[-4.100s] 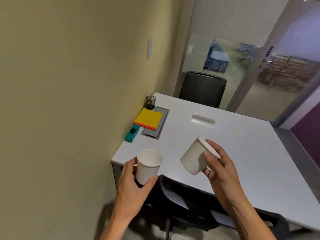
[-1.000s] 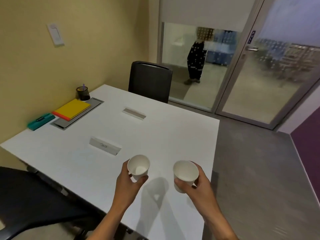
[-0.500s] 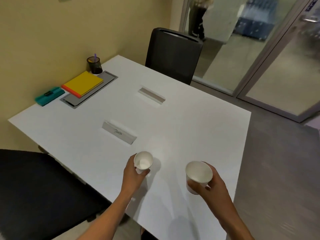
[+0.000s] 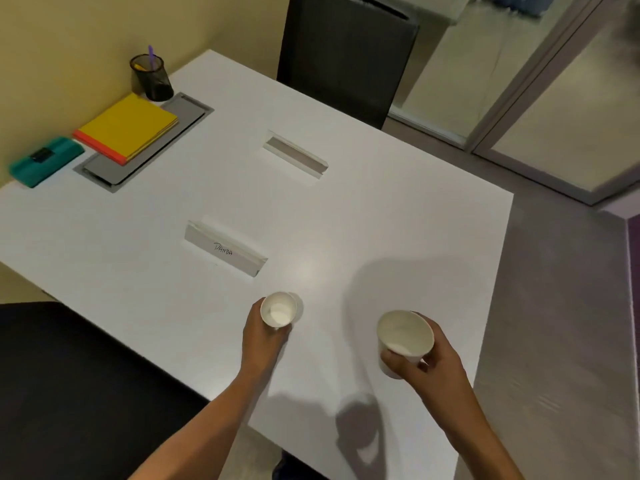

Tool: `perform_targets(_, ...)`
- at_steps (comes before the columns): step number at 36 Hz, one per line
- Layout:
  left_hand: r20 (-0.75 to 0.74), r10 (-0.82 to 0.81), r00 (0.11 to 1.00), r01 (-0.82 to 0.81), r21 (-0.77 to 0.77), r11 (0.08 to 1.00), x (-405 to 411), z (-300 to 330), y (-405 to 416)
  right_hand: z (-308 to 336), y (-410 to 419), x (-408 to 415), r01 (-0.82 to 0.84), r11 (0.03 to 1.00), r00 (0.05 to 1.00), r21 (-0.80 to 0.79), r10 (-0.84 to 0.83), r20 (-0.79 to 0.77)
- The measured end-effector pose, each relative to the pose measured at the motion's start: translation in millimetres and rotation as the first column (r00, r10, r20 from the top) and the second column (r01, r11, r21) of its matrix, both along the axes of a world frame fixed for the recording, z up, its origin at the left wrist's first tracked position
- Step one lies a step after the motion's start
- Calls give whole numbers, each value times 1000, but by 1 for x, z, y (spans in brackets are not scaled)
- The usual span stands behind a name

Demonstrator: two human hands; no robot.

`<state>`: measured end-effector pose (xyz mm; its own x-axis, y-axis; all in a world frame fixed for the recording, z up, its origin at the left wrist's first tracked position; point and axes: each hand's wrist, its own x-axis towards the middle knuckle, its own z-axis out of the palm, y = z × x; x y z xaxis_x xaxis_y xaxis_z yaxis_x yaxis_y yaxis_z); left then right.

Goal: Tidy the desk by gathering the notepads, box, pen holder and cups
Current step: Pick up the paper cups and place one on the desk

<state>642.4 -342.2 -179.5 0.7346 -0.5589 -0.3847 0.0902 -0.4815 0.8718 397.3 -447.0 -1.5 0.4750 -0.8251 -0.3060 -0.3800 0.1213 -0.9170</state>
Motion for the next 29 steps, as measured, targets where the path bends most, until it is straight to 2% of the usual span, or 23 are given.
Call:
perform_targets(7,25,-10,1000,10,24,1000,4,-7,-4,1,-4,11,11,1000,1000,4,-11,5)
perform_targets(17,-32,-59,998,60,32,998,-3,0,4,1,2,14,18,1000,1000,15,-18,22)
perform_targets(29,-3,10,1000,-9,143,990,-42,18,40,15,13,-12,31,999,995,-7,-30,91)
